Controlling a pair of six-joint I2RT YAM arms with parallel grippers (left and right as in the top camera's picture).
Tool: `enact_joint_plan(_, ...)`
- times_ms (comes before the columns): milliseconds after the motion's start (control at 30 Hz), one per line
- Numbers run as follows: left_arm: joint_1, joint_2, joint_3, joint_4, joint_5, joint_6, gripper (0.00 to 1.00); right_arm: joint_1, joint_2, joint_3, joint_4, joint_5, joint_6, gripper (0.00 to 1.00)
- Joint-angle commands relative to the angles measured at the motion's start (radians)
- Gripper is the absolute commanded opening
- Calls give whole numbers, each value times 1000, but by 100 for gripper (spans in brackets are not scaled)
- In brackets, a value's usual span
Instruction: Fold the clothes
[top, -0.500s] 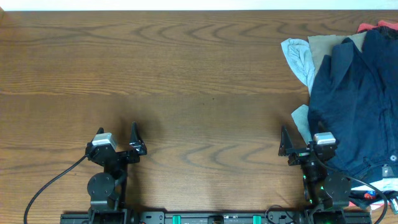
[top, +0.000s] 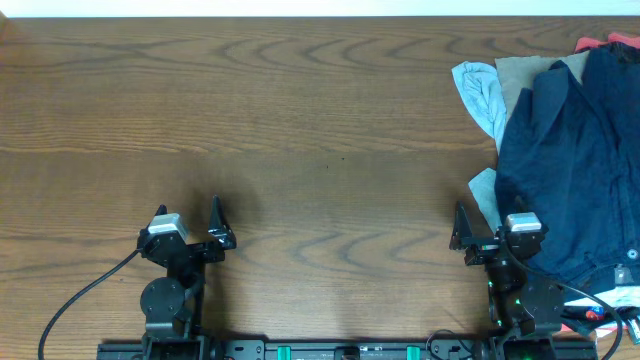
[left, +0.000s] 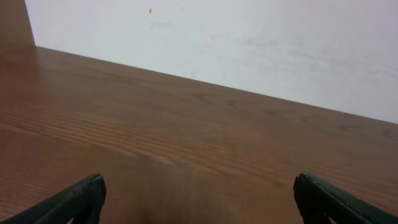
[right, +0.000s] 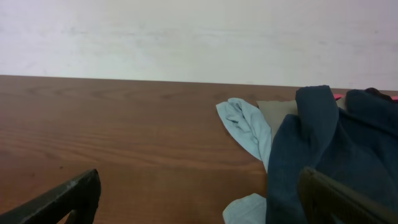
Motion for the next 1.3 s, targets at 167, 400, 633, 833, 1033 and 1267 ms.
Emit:
enact_joint_plan(167, 5, -7, -18, -41, -5, 3, 97, 9, 2, -1, -5, 17, -15, 99)
enact_joint_plan(400, 5, -7, -18, -41, -5, 3, 97, 9, 2, -1, -5, 17, -15, 99)
enact_joint_plan(633, 5, -7, -18, -41, -5, 3, 98, 9, 2, -1, -5, 17, -15, 99)
enact_joint_plan(833, 5, -7, -18, -41, -5, 3, 98, 9, 2, -1, -5, 17, -15, 99)
enact_joint_plan(1033, 5, -7, -18, -41, -5, 3, 98, 9, 2, -1, -5, 17, -15, 99)
enact_joint_plan(1267, 5, -7, -18, -42, -5, 3, 98, 9, 2, -1, 7, 21, -15, 99)
